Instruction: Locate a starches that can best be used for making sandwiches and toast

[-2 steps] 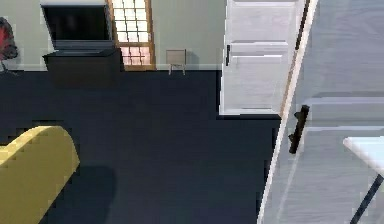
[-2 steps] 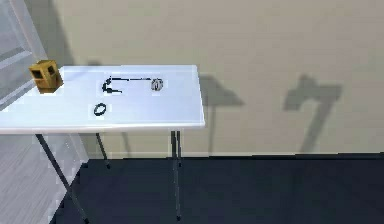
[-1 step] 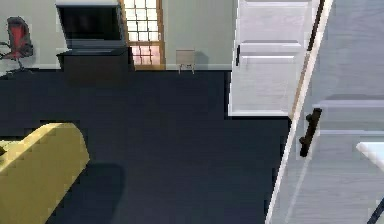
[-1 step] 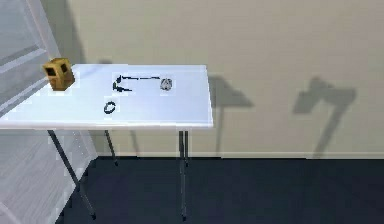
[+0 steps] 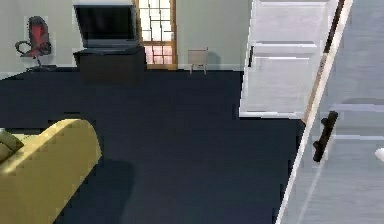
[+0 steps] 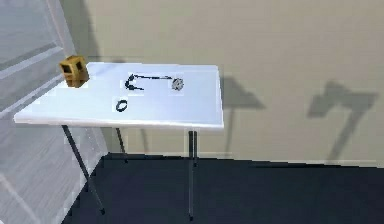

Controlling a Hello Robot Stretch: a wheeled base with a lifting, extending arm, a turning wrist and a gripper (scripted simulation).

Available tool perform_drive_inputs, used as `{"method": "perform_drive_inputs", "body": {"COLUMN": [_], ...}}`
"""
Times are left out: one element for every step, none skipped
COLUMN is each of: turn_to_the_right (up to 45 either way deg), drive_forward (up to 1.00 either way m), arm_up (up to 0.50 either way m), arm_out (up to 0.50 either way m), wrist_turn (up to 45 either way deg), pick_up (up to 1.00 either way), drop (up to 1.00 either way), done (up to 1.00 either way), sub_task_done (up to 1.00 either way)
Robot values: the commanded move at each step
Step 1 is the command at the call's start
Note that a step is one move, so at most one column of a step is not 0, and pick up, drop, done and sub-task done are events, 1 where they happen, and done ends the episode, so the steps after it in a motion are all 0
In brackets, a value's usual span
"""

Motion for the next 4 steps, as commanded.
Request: {"method": "perform_drive_inputs", "body": {"turn_to_the_right": [0.0, -6.0, 0.0, 45.0], "drive_forward": [1.00, 0.00, 0.35, 0.00], "arm_up": [0.00, 0.00, 0.00, 0.00], "arm_out": [0.00, 0.00, 0.00, 0.00], "wrist_turn": [0.0, 0.0, 0.0, 0.0], "pick_up": [0.00, 0.00, 0.00, 0.00], "drop": [0.00, 0.00, 0.00, 0.00], "done": [0.00, 0.00, 0.00, 0.00], "sub_task_done": [0.00, 0.00, 0.00, 0.00]}}
